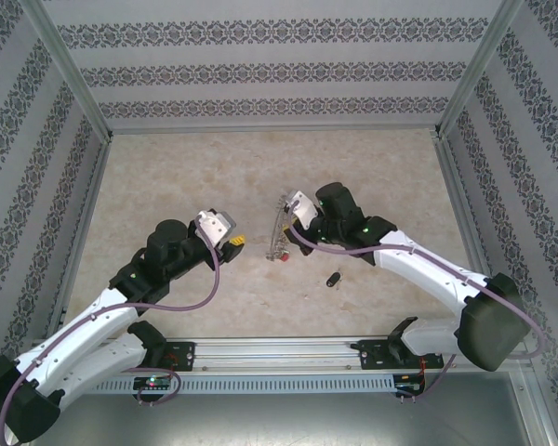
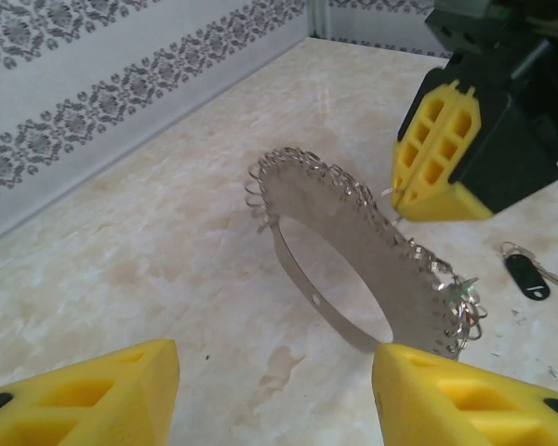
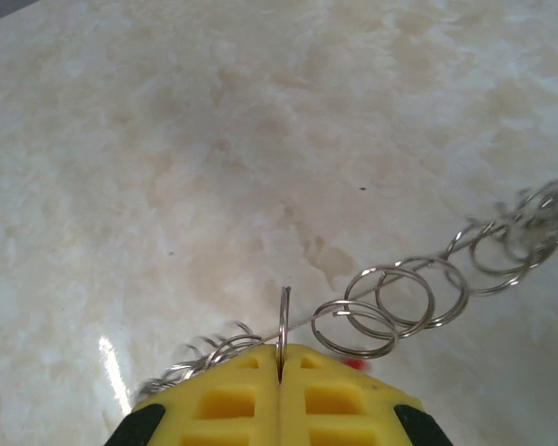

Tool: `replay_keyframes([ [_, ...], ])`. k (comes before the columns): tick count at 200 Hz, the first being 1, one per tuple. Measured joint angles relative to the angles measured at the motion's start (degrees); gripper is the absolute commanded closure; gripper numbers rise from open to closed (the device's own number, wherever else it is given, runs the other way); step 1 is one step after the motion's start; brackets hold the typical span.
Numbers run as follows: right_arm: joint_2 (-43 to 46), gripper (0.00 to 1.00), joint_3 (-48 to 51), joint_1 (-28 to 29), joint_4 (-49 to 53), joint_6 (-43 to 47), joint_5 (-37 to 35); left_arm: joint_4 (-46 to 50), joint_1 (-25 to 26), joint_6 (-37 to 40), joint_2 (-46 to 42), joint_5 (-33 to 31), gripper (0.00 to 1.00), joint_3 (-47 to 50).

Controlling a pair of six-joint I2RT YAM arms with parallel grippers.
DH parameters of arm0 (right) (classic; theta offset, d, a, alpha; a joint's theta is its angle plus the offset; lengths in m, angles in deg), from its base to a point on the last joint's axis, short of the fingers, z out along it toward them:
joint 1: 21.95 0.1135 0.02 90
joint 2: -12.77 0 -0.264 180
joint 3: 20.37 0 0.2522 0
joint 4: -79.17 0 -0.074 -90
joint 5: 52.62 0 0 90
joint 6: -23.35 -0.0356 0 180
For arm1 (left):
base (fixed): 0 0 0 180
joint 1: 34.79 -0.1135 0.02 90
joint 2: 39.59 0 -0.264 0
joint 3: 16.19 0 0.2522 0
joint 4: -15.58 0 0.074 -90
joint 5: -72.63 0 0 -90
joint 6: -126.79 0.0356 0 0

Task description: Put the keys on the keyring

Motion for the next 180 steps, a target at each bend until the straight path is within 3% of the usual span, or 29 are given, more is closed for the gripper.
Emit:
replay_keyframes([
  [98,5.0,1.00,3.0,1.4,-1.0,18.0,8.7,6.9,0.0,9.2,7.4,22.1,0.48,-7.8],
  [180,5.6,1.00,3.1,1.4,-1.6,20.7,11.6,7.3,0.0,12.5,9.7,22.6,0.50,-7.8],
])
